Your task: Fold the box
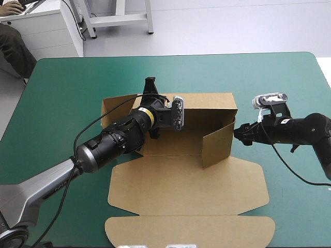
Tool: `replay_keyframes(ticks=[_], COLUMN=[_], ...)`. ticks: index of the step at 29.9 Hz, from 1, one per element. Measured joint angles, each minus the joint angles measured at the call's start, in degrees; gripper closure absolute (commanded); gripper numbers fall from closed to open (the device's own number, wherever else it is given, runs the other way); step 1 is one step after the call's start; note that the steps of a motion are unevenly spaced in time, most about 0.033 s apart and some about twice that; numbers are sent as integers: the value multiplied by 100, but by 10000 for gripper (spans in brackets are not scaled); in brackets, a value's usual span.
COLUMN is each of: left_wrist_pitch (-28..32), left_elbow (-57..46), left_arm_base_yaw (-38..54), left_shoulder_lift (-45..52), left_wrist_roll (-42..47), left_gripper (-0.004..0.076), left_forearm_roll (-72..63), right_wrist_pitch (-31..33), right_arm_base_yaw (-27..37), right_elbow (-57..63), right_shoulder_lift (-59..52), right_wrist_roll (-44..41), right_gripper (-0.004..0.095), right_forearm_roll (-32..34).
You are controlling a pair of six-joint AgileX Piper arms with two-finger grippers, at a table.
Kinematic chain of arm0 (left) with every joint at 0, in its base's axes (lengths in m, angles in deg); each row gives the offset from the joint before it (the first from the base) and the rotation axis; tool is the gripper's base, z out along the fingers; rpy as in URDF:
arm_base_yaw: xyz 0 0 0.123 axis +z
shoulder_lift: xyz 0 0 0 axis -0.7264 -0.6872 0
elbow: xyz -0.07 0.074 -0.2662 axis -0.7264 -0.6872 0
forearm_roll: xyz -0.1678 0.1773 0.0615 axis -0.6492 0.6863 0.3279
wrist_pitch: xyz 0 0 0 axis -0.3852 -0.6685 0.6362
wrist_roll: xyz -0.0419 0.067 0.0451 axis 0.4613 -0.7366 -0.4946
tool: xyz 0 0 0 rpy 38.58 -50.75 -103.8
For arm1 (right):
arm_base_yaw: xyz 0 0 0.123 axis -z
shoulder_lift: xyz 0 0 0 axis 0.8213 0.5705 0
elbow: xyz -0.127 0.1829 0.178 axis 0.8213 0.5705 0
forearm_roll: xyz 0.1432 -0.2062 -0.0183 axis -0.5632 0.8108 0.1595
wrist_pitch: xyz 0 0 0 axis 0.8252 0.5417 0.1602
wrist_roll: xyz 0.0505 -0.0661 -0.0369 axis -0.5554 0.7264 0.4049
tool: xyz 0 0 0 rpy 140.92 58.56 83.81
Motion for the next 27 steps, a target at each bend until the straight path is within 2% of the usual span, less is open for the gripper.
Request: replay_keyframes(ticks=[9,15,27], left_wrist_pitch=[-12,-12,-53], left_elbow=[0,5,103], left_arm_base_yaw=[0,0,0], left_shoulder_lift=[0,0,-252], left_wrist_roll=[0,0,-42], left_gripper=[731,731,731], left_forearm_roll=[0,-84,-142], right_wrist_pitch=[21,-53,-443], right_arm_base_yaw=[0,-42,-320], right_elbow=[419,419,419], right_shoulder_lift=[-153,-31,260], right_wrist_roll=[1239,2026,2446], right_gripper=[150,170,212], right_forearm_roll=[-994,-2029,-2115])
